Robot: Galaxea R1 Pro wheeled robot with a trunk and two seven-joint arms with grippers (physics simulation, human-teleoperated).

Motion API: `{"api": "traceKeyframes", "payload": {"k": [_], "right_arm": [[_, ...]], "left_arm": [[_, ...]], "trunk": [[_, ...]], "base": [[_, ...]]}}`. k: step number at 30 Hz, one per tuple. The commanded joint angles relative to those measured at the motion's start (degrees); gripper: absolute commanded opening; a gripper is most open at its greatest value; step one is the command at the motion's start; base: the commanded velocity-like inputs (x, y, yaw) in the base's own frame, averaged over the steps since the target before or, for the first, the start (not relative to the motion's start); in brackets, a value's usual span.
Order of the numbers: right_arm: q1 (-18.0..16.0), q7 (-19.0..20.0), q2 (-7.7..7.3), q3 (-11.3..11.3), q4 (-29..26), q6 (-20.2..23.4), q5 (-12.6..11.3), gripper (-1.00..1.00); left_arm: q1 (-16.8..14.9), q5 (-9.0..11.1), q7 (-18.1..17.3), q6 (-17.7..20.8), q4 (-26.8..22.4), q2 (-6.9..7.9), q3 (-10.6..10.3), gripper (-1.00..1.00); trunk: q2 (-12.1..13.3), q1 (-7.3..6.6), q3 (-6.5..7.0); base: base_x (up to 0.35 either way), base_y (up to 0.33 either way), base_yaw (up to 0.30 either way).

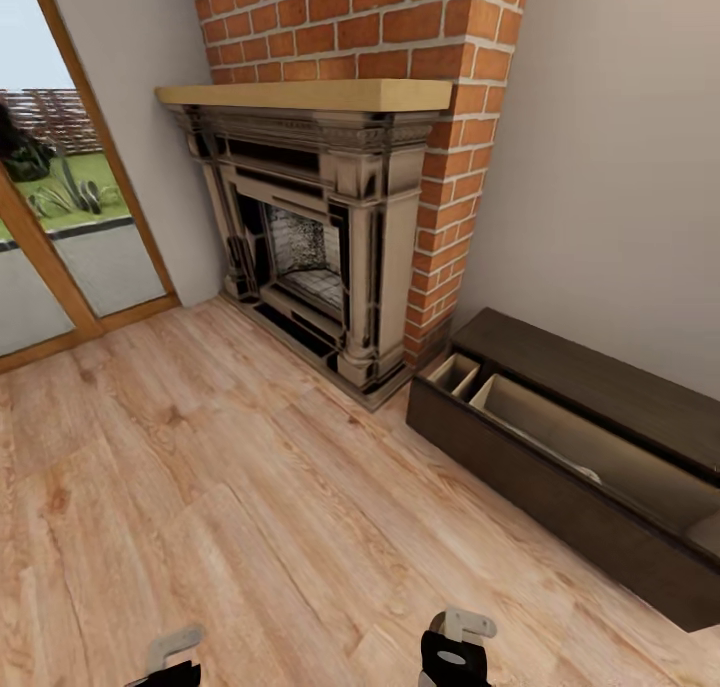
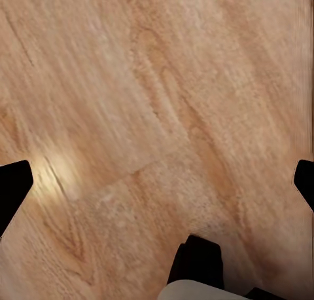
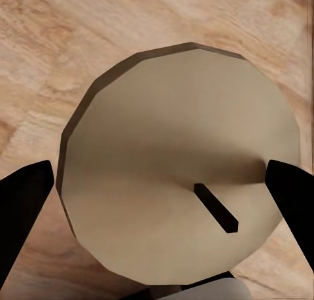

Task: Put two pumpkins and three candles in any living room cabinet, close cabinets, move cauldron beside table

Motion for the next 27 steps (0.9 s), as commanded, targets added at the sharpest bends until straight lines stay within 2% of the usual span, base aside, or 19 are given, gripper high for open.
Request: {"api": "traceKeyframes", "payload": {"k": [1, 10, 27], "right_arm": [[0.00, 0.09, 0.00, 0.03, 0.00, -0.03, 0.03, -1.00], [0.00, 0.09, 0.00, 0.03, 0.00, -0.02, 0.03, -1.00], [0.00, 0.09, -0.08, -0.10, 0.00, -0.02, -0.05, -1.00]], "left_arm": [[0.00, 0.00, 0.00, 0.00, 0.01, 0.00, -0.01, 1.00], [0.00, 0.01, 0.00, 0.00, 0.02, 0.00, -0.01, 1.00], [0.00, 0.01, 0.00, 0.00, 0.01, 0.03, 0.00, 1.00]], "trunk": [[0.00, 0.00, 0.00], [0.00, 0.00, 0.00], [0.00, 0.00, 0.00]], "base": [[0.039, 0.128, -0.280], [0.170, 0.183, -0.280], [0.048, 0.034, -0.280]]}}
